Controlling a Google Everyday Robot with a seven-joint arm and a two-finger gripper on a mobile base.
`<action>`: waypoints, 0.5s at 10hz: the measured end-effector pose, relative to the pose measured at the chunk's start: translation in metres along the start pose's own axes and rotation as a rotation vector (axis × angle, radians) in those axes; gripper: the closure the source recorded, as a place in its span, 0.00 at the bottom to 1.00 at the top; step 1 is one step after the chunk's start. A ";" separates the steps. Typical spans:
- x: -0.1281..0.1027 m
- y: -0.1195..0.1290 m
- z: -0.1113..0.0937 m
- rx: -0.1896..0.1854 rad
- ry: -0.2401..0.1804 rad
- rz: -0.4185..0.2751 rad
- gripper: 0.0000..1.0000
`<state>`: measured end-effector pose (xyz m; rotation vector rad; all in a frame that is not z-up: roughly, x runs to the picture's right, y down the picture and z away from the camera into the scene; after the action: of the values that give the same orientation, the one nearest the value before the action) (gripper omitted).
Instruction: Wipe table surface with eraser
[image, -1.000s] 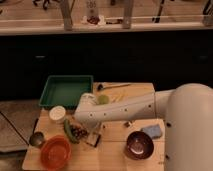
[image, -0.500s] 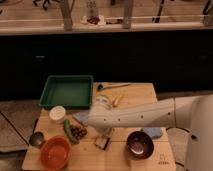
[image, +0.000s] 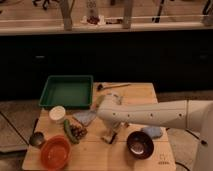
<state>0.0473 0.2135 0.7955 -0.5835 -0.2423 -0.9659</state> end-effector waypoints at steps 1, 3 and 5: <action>0.008 -0.004 0.001 0.005 0.000 0.003 0.96; 0.013 -0.018 0.002 0.014 -0.010 -0.008 0.96; 0.013 -0.020 0.002 0.016 -0.016 -0.010 0.96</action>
<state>0.0379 0.1975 0.8102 -0.5758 -0.2677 -0.9683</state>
